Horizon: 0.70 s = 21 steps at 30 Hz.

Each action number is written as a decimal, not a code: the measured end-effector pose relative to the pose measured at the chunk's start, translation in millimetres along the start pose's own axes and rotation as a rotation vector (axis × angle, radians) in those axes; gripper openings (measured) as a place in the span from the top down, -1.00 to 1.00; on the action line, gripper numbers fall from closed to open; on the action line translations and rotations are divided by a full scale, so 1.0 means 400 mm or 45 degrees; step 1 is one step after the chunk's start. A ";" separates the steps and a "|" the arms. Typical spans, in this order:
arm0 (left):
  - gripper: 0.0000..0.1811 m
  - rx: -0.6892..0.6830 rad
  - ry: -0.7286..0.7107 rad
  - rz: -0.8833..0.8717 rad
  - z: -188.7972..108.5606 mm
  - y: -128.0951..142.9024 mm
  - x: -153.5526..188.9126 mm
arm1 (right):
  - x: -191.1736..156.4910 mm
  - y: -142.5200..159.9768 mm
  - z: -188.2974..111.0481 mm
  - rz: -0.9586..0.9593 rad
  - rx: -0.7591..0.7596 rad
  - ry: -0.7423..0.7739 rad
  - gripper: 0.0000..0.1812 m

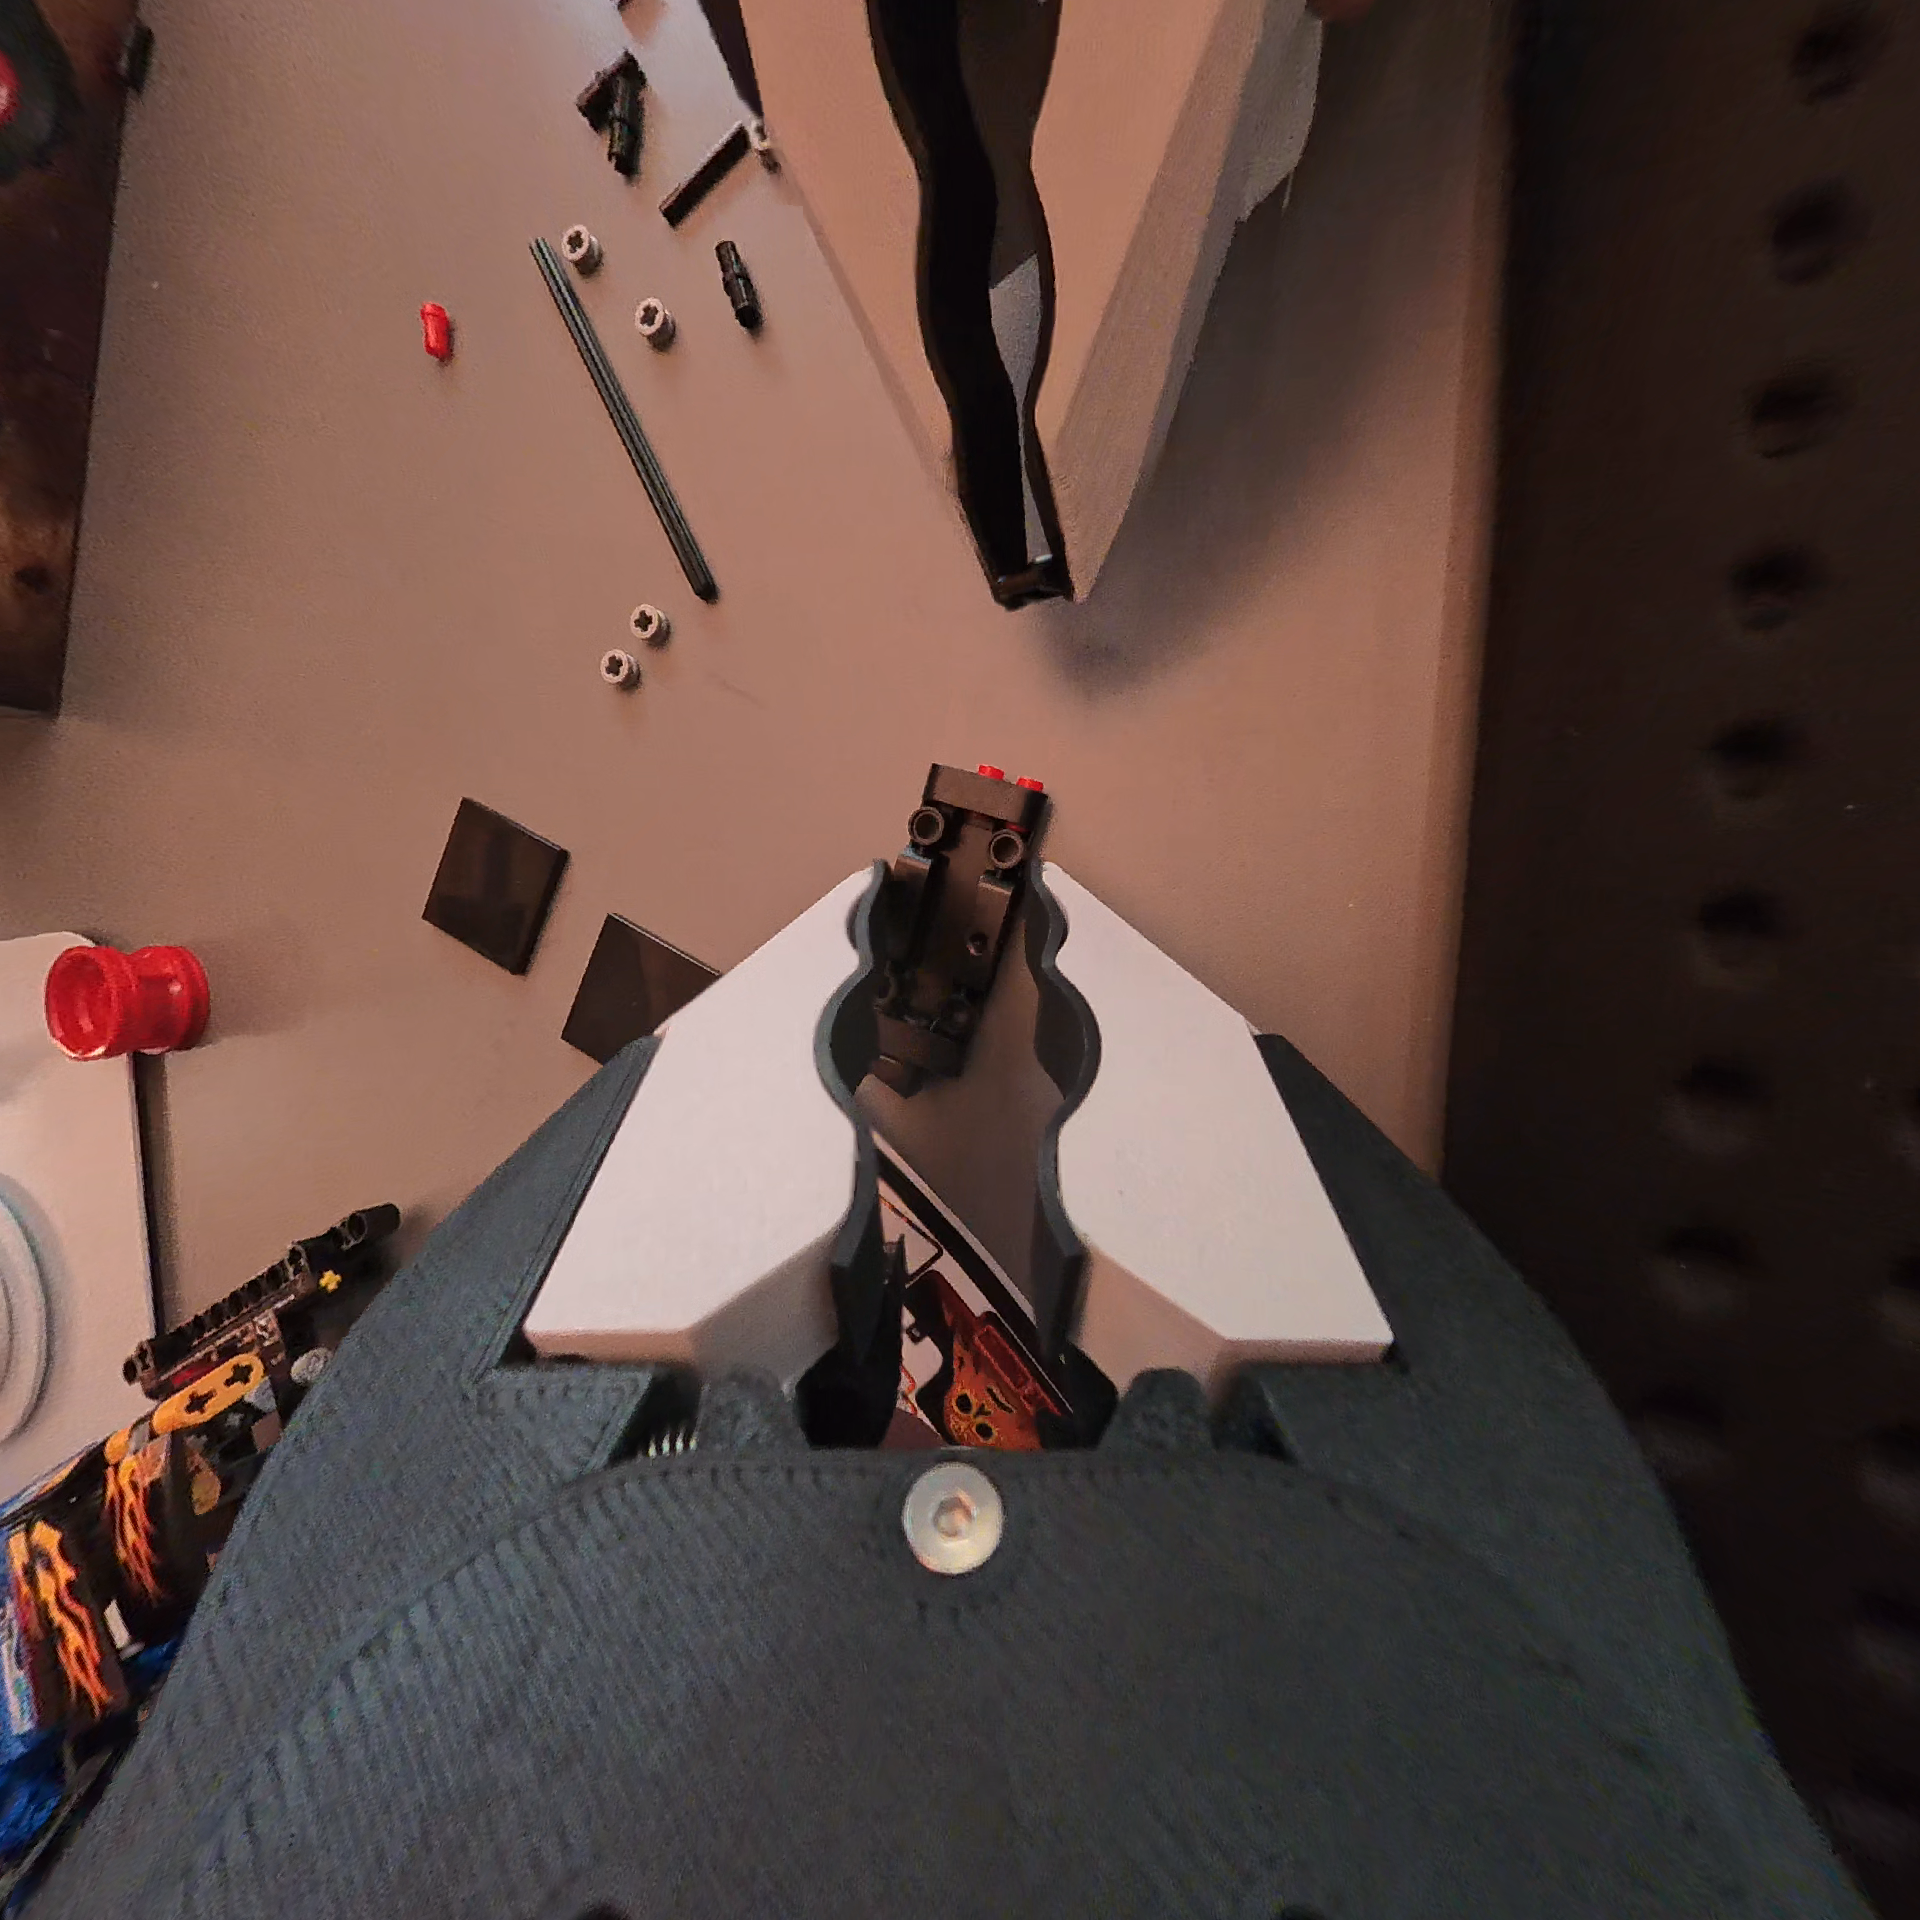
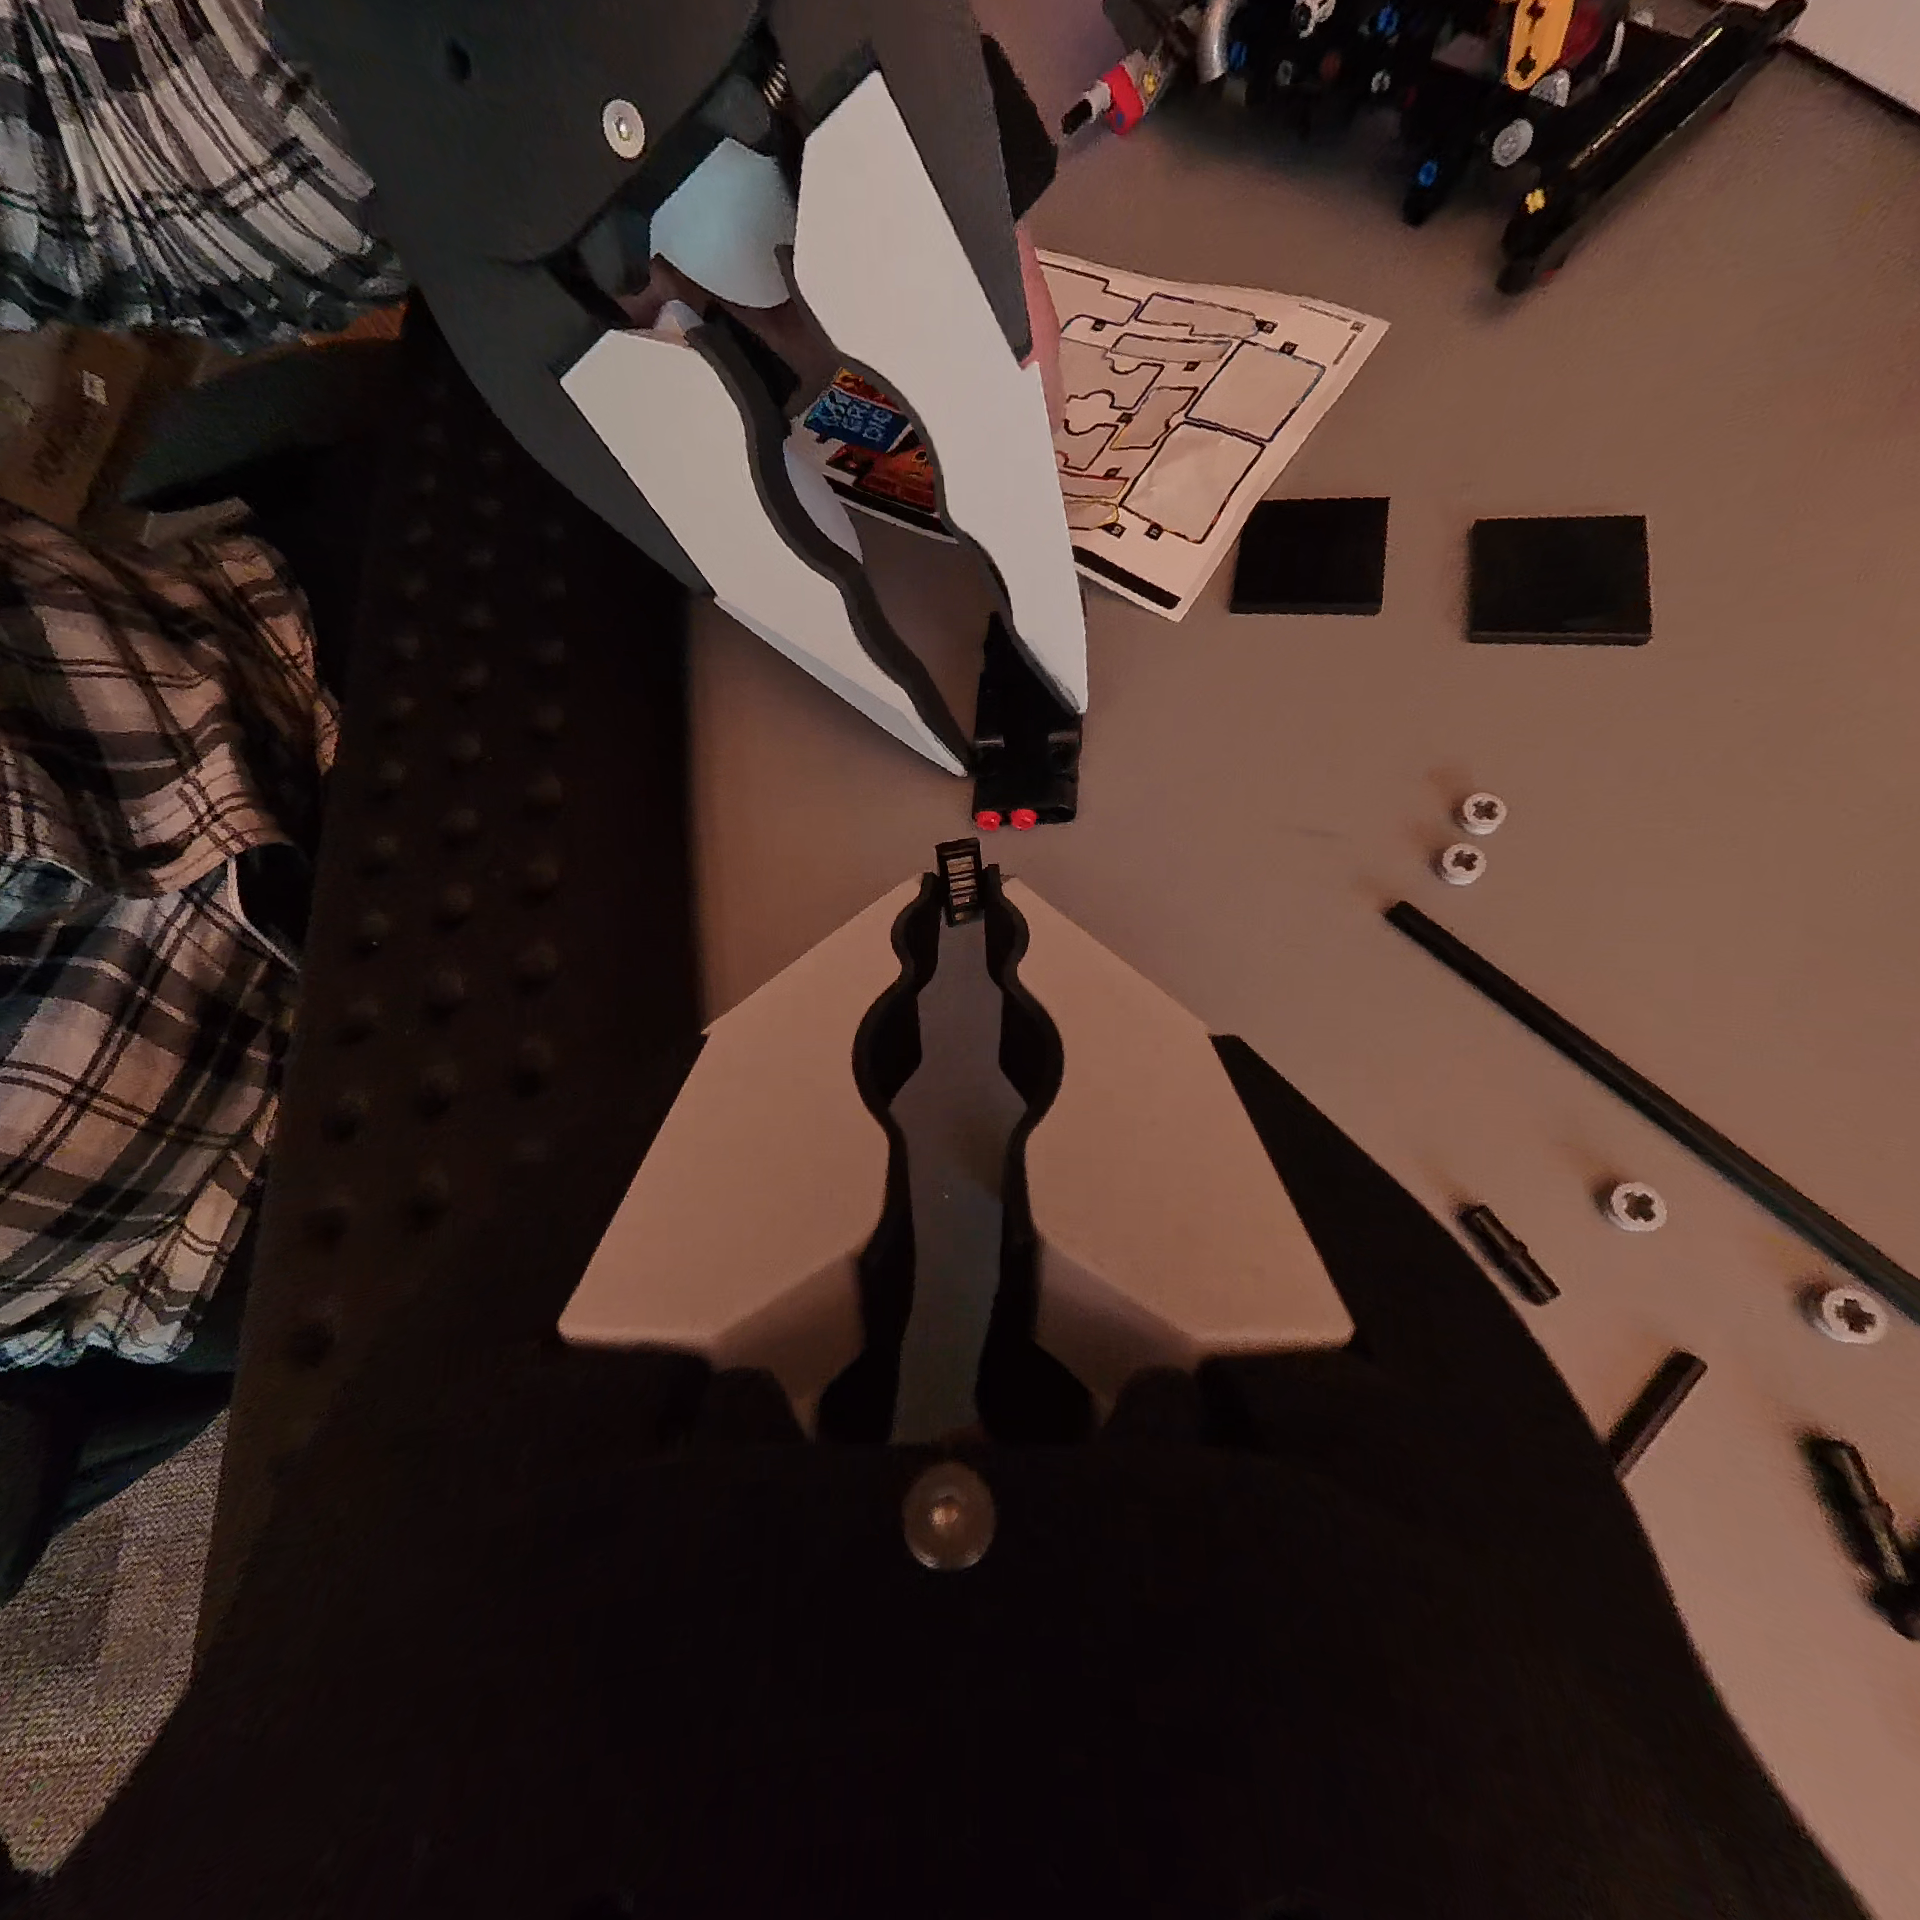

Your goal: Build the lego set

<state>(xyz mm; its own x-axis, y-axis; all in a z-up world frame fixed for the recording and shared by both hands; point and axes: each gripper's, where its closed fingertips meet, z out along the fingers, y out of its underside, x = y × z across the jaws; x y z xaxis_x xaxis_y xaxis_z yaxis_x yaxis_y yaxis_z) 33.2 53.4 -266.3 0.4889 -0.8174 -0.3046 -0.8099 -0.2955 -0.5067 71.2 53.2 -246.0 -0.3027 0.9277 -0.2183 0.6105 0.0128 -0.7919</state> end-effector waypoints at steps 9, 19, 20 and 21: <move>0.93 0.046 0.010 0.048 0.008 -0.014 -0.001 | 0.017 -0.016 -0.027 0.026 0.080 0.036 0.93; 0.94 0.323 0.479 -0.320 -0.056 -0.095 0.042 | 0.025 -0.021 -0.043 0.058 0.127 0.035 0.93; 0.94 0.336 0.533 -0.373 -0.057 -0.097 0.039 | 0.025 -0.021 -0.044 0.061 0.127 0.032 0.93; 0.93 0.320 0.580 -0.421 -0.051 -0.090 0.036 | 0.025 -0.019 -0.043 0.064 0.124 0.030 0.93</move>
<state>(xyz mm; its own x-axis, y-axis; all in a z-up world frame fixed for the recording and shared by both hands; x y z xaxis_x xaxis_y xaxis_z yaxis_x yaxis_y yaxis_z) 62.9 42.4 -236.0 0.4688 -0.8477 0.2483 -0.5105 -0.4894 -0.7070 76.1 68.8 -232.5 -0.2555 0.9349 -0.2462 0.5500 -0.0689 -0.8323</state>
